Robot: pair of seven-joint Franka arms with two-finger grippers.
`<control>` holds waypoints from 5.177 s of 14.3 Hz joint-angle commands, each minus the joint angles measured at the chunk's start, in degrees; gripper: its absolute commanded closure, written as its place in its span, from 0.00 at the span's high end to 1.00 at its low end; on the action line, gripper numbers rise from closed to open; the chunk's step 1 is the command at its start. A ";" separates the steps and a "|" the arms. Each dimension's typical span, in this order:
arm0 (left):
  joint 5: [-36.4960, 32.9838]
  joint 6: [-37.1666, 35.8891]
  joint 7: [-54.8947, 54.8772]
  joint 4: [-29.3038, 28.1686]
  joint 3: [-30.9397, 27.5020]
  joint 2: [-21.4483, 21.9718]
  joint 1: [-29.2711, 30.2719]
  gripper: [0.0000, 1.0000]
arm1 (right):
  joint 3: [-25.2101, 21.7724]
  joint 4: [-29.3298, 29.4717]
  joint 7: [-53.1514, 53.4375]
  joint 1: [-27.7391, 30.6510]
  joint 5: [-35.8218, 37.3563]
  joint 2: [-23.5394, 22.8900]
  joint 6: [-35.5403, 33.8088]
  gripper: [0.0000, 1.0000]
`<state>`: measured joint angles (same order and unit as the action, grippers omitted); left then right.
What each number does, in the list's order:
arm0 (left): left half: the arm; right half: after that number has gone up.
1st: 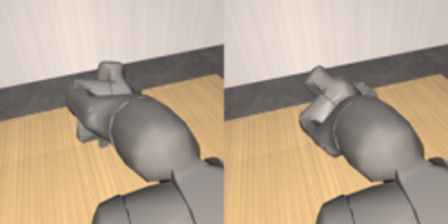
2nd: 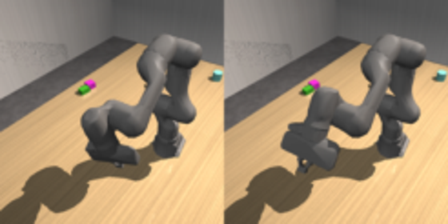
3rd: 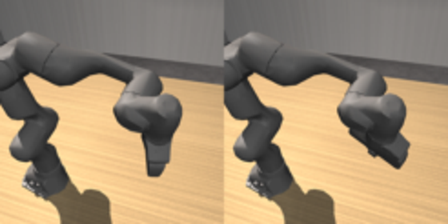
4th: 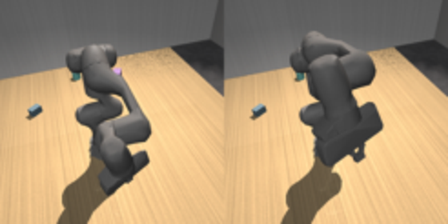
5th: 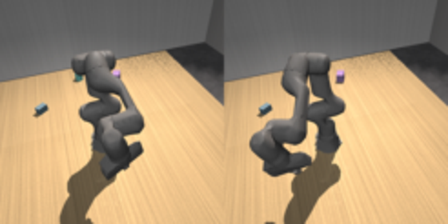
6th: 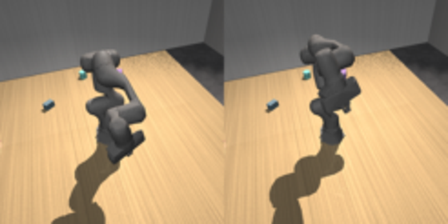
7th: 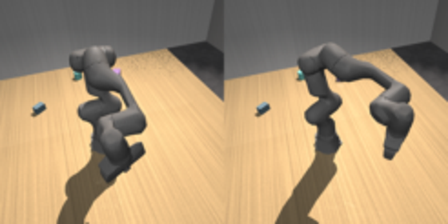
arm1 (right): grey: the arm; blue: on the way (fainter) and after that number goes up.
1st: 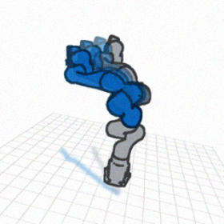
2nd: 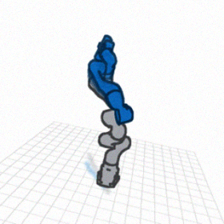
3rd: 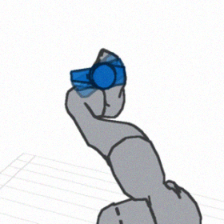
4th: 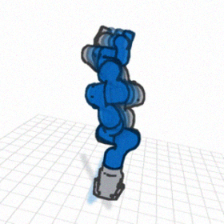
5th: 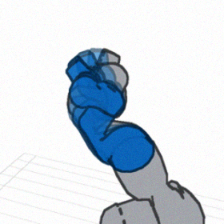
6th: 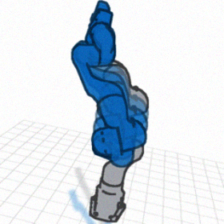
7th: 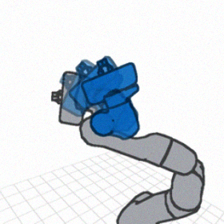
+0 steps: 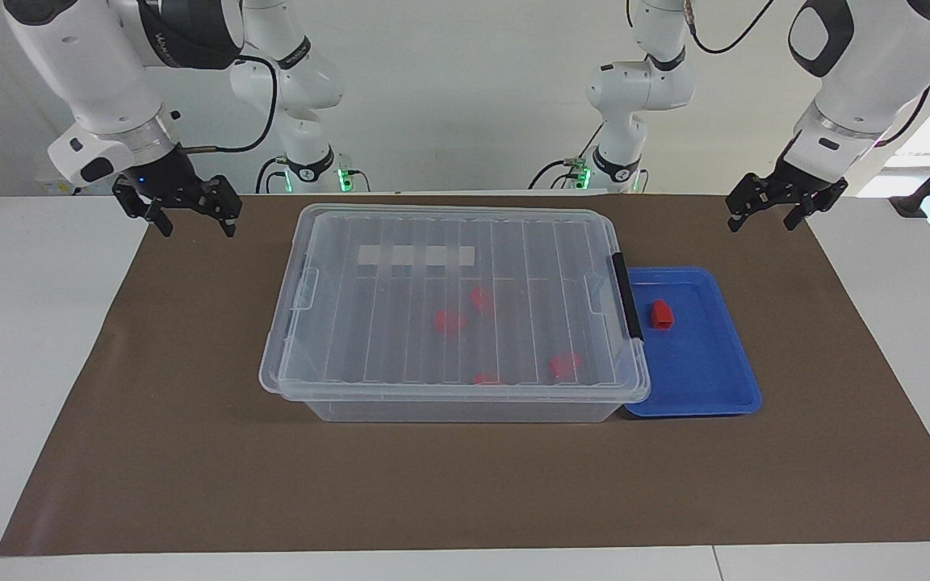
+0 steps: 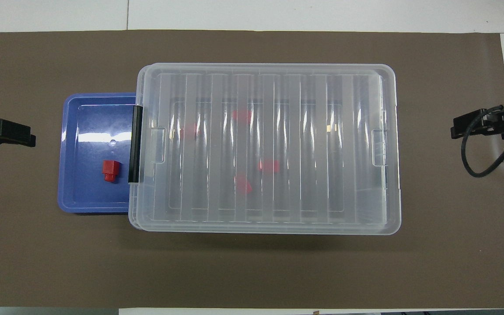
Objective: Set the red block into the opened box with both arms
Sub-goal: 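Reach the left gripper to the red block while the right gripper reaches the lid, then grasp the red block with the left gripper while the right gripper grips the lid, then slide the lid toward the right gripper while the left gripper lifts the block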
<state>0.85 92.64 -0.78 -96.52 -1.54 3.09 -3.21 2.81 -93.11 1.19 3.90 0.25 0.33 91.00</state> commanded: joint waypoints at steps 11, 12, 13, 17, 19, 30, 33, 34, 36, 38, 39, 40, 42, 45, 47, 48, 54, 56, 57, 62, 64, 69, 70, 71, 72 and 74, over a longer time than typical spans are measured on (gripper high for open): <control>-0.50 0.26 -0.19 -2.18 0.39 2.01 -0.04 1.00 | 0.96 -0.41 0.21 -0.03 -4.01 0.11 3.28 1.00; -0.50 0.34 -0.10 -2.18 0.40 2.01 -0.04 1.00 | 1.58 -0.67 1.78 0.14 -4.64 0.02 3.74 1.00; -0.50 0.26 -0.10 -2.44 0.40 2.01 -0.12 1.00 | 2.80 -0.67 3.37 0.23 -4.65 -0.07 4.27 1.00; -0.50 1.31 -0.19 -3.75 0.48 2.53 -1.00 1.00 | 5.09 -0.50 5.49 0.40 -4.04 -1.91 4.62 1.00; -0.50 3.67 -0.28 -6.55 0.48 3.67 -1.27 1.00 | 5.45 -0.58 5.58 0.32 -3.86 -2.70 5.32 1.00; -0.50 25.98 -0.19 -27.74 0.57 5.54 -3.46 1.00 | 7.56 -7.34 8.66 0.32 -3.94 -3.94 9.80 1.00; -0.50 30.66 0.68 -29.94 0.48 1.40 -5.13 1.00 | 8.26 -11.20 8.48 0.14 -2.11 -2.80 12.96 1.00; -0.50 33.28 1.04 -30.82 0.48 0.17 -5.13 1.00 | 8.79 -12.44 8.57 0.23 -0.79 -2.71 13.67 1.00; -0.50 37.42 2.70 -32.75 0.48 -1.94 -6.09 1.00 | 8.79 -13.06 8.66 0.23 -0.34 -2.97 14.90 1.00; -0.50 41.89 3.15 -35.91 0.48 -2.65 -6.28 1.00 | 8.79 -15.25 8.57 0.23 -0.34 -2.36 15.69 1.00; -0.50 44.35 3.15 -37.58 0.48 -2.91 -6.19 1.00 | 8.70 -15.69 8.13 0.23 -0.34 -2.09 16.05 1.00; -0.50 45.94 3.32 -38.21 0.48 -3.70 -6.10 1.00 | 8.70 -16.31 8.13 0.32 -0.34 -1.92 16.14 1.00; -0.42 46.14 3.32 -38.56 0.48 -4.93 -6.01 1.00 | 8.35 -17.19 7.87 0.40 -0.34 -1.48 16.14 1.00; -0.50 46.40 3.24 -39.35 0.48 -4.85 -5.58 1.00 | 7.91 -19.03 7.69 0.49 -0.08 -1.04 16.31 1.00; -0.50 48.50 3.24 -39.44 0.40 -5.37 -5.40 1.00 | 6.34 -19.21 6.12 0.58 -0.08 -0.86 16.31 1.00; -0.42 48.68 3.24 -39.44 0.40 -5.38 -5.31 1.00 | 6.24 -19.48 5.93 0.58 -0.08 -0.77 16.31 1.00; -0.50 51.41 3.06 -39.44 0.40 -6.61 -4.87 1.00 | 5.54 -20.09 3.92 0.67 -0.08 -0.33 16.40 1.00; -0.50 51.41 3.24 -39.62 0.40 -6.52 -4.87 0.81 | 4.93 -20.01 2.77 0.67 0.01 -0.51 16.84 1.00; -0.50 51.41 3.32 -39.71 0.40 -6.52 -4.87 0.42 | 4.66 -20.01 2.07 0.67 0.10 -0.51 17.36 1.00; -0.50 50.45 8.60 -39.79 0.48 -6.34 -4.96 0.00 | 2.38 -20.01 -1.27 0.67 0.19 -0.60 17.63 1.00; -0.50 49.65 8.86 -39.36 0.40 -6.34 -5.48 0.00 | 1.59 -20.01 -3.29 0.76 0.28 -0.42 17.63 1.00; -0.50 41.87 8.60 -34.98 0.40 -2.57 -5.05 0.00 | 0.19 -19.92 -6.01 1.28 1.33 -0.60 18.07 1.00; -0.50 38.09 8.60 -32.61 0.31 -2.21 -5.05 0.00 | -0.52 -19.92 -6.81 1.28 1.42 -0.60 18.16 1.00; -0.50 34.74 8.51 -30.59 0.31 -1.43 -5.05 0.00 | -0.96 -19.92 -7.68 1.28 1.33 -0.60 18.16 1.00; -0.50 32.01 8.51 -28.91 0.31 -0.46 -4.96 0.00 | -1.31 -19.92 -8.21 1.28 1.33 -0.60 18.16 1.00; -0.50 27.09 8.42 -26.45 0.31 1.64 -4.96 0.00 | -1.75 -19.83 -8.57 1.37 1.42 -0.60 18.16 1.00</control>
<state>0.87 125.08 6.93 -125.31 -1.06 2.32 -8.23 1.05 -111.28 -5.83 4.37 0.90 -1.54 107.49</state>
